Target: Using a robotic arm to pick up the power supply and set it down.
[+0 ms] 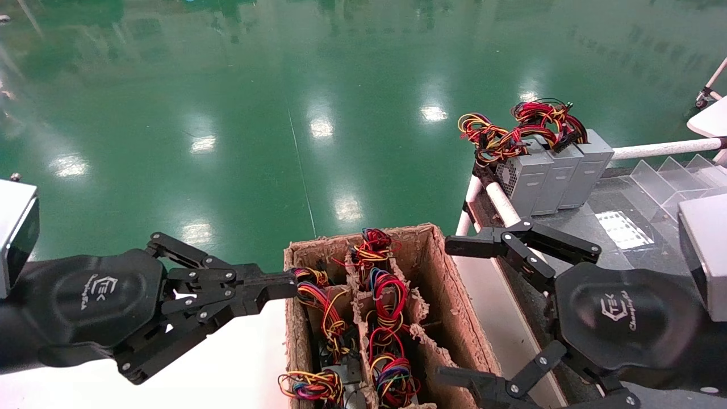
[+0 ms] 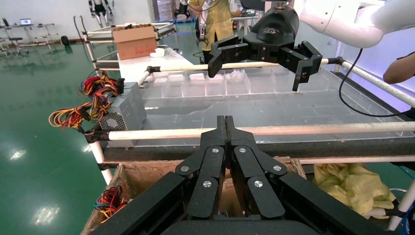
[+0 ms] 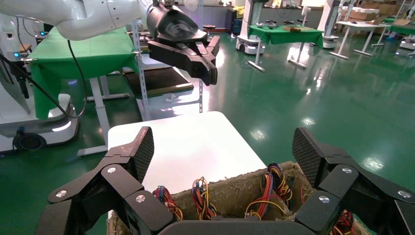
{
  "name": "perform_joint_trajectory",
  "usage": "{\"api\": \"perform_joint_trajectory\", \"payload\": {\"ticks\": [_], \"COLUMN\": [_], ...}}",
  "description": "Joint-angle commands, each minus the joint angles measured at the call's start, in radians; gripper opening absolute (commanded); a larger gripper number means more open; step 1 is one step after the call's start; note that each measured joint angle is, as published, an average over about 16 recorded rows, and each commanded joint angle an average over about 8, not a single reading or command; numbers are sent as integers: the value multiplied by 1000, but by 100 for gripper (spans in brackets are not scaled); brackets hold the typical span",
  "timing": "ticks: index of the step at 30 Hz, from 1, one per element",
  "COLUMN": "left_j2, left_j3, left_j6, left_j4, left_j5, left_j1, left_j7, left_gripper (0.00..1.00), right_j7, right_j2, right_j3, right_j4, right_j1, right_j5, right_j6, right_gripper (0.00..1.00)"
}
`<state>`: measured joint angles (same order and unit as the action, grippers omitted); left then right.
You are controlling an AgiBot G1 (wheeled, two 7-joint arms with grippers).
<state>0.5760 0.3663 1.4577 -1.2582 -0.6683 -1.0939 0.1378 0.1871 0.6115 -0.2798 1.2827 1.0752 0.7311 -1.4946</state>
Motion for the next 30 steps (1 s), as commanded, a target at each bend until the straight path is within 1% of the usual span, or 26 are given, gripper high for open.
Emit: {"api": "perform_joint_trajectory", "payload": {"ticks": [1,5,6,15,21,26,30], "left_j2": [0,0,0,0,0,0,0], "left_j3": [0,0,0,0,0,0,0], "left_j6": [0,0,0,0,0,0,0], "left_j4": [0,0,0,0,0,0,0], "left_j5": [0,0,0,0,0,0,0], "left_j1": [0,0,0,0,0,0,0], "left_j7": [0,0,0,0,0,0,0], "left_gripper": [43,93,100,100,100,100,100], "right_j7": [0,0,0,4,21,77,145], "right_j2": [0,0,0,2,7,22,67], "right_j3": [0,0,0,-1,-10,-55,-121], "right_j4": [0,0,0,-5,-35,-65,-110], "right_j1": [0,0,0,-2,-1,18,56], "right_j5": [0,0,0,-2,-5,51,124], "right_j6": [0,0,0,0,-4,-1,-9], "right_gripper": [100,100,100,100,100,100,100]}}
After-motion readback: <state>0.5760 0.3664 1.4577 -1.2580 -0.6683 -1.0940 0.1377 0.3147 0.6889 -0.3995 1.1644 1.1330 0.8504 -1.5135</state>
